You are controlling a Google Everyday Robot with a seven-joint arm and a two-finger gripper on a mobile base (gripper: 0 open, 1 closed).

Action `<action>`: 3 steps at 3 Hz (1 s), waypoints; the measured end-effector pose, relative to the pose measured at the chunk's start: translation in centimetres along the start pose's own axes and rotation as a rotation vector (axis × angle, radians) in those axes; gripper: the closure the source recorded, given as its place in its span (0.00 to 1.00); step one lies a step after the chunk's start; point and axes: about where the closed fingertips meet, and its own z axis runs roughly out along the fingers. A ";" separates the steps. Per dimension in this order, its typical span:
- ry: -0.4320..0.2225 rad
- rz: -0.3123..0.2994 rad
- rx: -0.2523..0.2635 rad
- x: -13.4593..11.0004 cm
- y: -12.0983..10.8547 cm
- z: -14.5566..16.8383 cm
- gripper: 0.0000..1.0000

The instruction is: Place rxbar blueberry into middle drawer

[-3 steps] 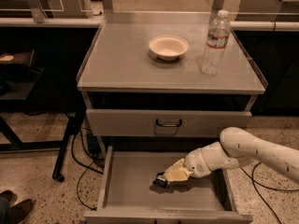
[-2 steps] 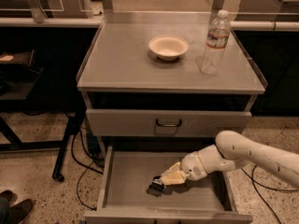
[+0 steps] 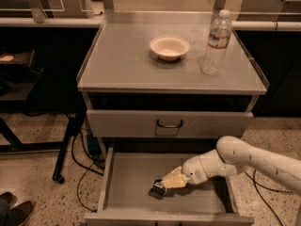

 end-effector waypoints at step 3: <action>-0.051 0.066 -0.042 1.8 -3.1 1.4 1.00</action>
Offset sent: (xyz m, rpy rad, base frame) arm 0.0192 -0.0128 -0.0330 0.0582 0.0475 -0.0590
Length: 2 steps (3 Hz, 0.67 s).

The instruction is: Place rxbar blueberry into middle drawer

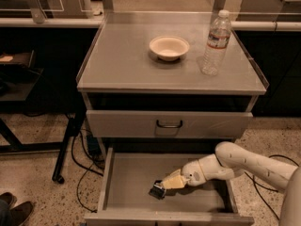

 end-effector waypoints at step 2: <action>0.005 0.027 -0.012 0.8 -1.2 1.3 1.00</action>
Offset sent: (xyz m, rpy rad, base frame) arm 0.0066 0.0046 -0.0285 -0.0136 0.0389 -0.0116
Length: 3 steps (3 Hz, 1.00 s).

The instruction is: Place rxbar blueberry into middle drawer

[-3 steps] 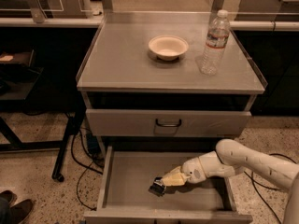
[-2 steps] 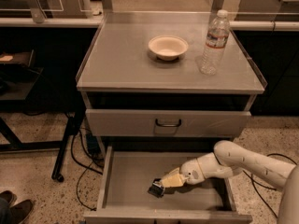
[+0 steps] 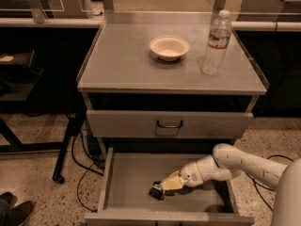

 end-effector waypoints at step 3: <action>0.016 0.043 0.012 1.4 -1.5 0.5 1.00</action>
Offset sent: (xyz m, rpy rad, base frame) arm 0.0033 -0.0083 -0.0244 -0.0345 0.0376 -0.0261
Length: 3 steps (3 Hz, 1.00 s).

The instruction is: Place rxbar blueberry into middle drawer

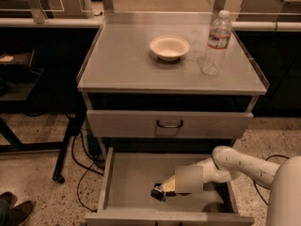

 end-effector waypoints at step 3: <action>-0.003 0.018 0.002 0.6 -0.3 -0.2 0.81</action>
Offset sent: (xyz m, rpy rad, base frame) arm -0.0026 -0.0172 -0.0084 -0.0003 0.0247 -0.0373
